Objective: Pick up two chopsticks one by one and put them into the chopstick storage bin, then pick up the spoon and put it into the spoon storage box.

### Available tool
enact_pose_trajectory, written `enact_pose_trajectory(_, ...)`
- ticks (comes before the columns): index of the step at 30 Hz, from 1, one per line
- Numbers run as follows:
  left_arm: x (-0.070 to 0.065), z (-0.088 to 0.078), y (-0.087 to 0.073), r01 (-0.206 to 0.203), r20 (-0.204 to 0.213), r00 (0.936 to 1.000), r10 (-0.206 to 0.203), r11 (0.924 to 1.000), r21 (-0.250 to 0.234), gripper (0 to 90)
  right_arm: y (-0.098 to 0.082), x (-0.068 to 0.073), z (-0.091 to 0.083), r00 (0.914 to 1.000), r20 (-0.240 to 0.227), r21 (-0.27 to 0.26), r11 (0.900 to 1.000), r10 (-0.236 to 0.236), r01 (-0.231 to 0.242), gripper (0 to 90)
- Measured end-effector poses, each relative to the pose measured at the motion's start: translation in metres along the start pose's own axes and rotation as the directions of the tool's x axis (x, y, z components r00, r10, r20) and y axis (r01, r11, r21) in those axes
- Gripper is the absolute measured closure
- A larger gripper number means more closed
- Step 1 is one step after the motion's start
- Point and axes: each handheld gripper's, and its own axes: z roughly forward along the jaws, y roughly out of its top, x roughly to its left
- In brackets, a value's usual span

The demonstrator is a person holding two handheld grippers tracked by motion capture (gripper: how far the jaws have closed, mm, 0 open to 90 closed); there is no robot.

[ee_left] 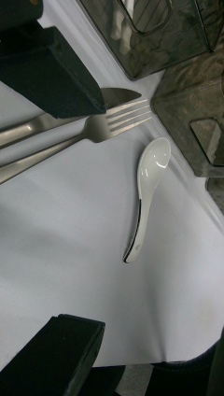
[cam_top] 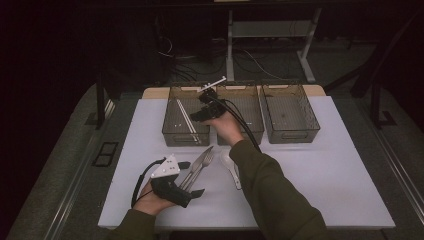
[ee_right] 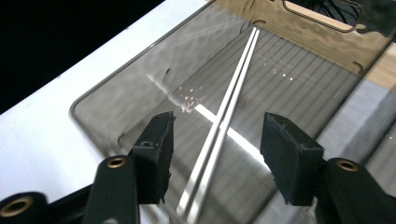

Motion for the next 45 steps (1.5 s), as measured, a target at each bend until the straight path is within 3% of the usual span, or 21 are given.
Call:
enact_pose_trajectory(7, 0.000, 0.001, 0.000, -0.005, -0.001, 1.0000, 0.005, 0.9999, 0.012, 0.0, -0.027, -0.006, -0.034, 0.9975, -0.064, -0.051, 0.998, -0.029, 0.025, 37.5)
enact_pose_trajectory(19, 0.000, 0.001, 0.000, 0.008, -0.002, 1.0000, -0.008, 0.9999, 0.008, 0.0, -0.078, -0.009, -0.083, 0.9923, -0.095, -0.081, 0.994, -0.079, 0.072, 37.4)
enact_pose_trajectory(25, 0.000, 0.002, -0.001, 0.007, -0.002, 1.0000, -0.007, 0.9999, 0.014, 0.0, -0.106, -0.009, -0.099, 0.9857, -0.130, -0.094, 0.991, -0.107, 0.095, 43.9)
enact_pose_trajectory(34, 0.001, 0.003, -0.001, 0.005, -0.001, 1.0000, -0.004, 0.9999, 0.015, 0.0, -0.148, -0.006, -0.114, 0.9811, -0.147, -0.096, 0.989, -0.126, 0.113, 51.0)
enact_pose_trajectory(45, 0.000, 0.003, -0.001, -0.002, -0.002, 1.0000, 0.002, 0.9996, 0.028, 0.0, -0.185, 0.009, -0.117, 0.9733, -0.163, -0.086, 0.985, -0.161, 0.149, 75.8)
